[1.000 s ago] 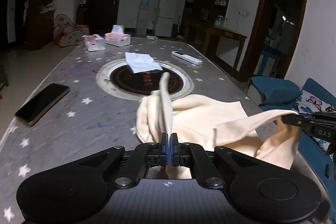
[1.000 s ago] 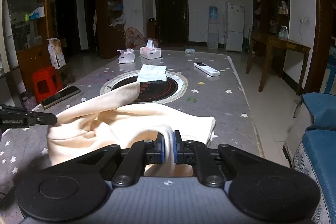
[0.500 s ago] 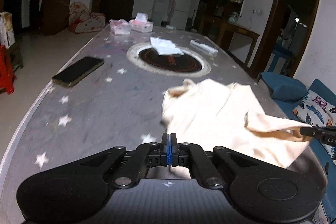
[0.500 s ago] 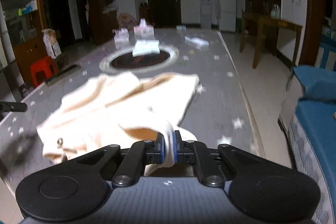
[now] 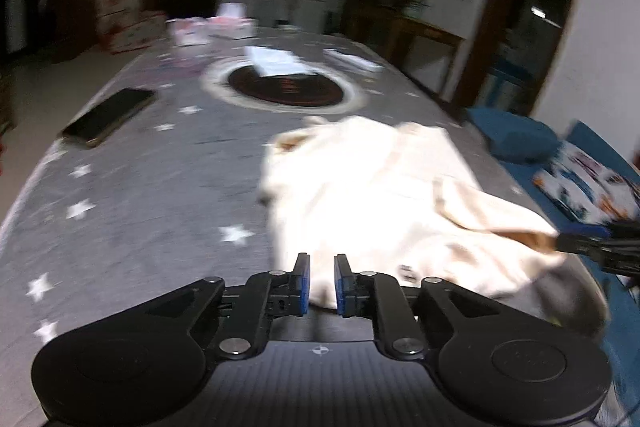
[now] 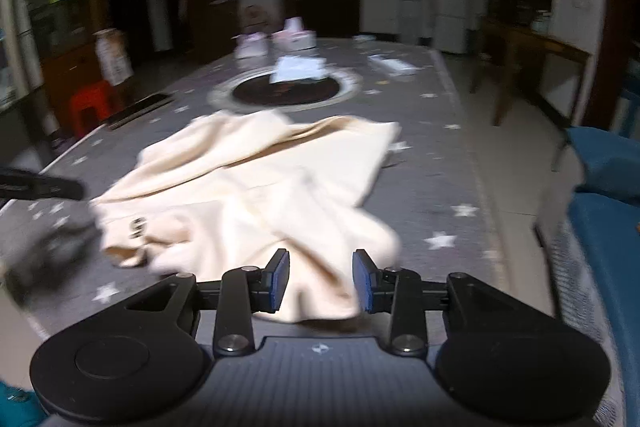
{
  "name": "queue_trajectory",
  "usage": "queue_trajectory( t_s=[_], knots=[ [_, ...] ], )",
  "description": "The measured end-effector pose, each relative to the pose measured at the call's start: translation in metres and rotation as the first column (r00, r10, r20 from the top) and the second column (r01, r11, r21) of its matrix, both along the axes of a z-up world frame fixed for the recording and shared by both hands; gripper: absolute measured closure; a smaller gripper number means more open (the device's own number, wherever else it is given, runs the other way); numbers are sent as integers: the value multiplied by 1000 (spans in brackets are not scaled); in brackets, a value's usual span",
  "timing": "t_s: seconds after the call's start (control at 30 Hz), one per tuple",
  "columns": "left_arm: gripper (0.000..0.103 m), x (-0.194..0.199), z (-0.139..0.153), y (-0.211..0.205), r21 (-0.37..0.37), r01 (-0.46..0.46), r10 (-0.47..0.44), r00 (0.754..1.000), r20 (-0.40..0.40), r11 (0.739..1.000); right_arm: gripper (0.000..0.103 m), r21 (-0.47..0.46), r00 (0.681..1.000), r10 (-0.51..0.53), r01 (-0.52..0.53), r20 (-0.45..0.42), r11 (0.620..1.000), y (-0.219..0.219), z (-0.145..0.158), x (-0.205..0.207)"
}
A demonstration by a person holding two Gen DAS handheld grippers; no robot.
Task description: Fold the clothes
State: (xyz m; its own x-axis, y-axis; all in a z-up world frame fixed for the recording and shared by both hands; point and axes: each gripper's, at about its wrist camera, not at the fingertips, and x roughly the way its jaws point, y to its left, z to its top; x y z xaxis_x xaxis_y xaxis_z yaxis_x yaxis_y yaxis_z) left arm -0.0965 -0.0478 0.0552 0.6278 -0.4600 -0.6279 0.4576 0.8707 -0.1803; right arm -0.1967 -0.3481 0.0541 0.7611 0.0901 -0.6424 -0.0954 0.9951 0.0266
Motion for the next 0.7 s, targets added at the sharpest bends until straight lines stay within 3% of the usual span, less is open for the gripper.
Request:
queue_trajectory(
  t_s=[0.13,0.3,0.43,0.57,0.6,0.63,0.7],
  knots=[
    [64,-14,-2,-19,27,112,-113,994,15,993,69,-2,990,132,-132,-50,991,26,-12,7],
    [63,-18,-11,-32,53,136,-135,991,-20,989,68,-96,956,284,-291,-78,952,64,-24,13],
    [63,-13,-16,-34,59,117,-114,992,-59,991,68,-165,936,342,-352,-87,921,81,-30,20],
    [66,-7,-21,-38,54,111,-106,990,-91,992,71,-193,920,379,-391,-98,900,89,-39,25],
    [71,-5,-23,-39,53,104,-98,990,-98,993,81,-193,920,378,-391,-98,900,89,-38,25],
    [85,-3,-24,-39,48,98,-92,990,-107,994,86,-193,921,378,-390,-97,900,89,-38,26],
    [93,1,-25,-37,29,92,-87,988,-125,995,94,-182,923,374,-385,-95,905,86,-36,27]
  ],
)
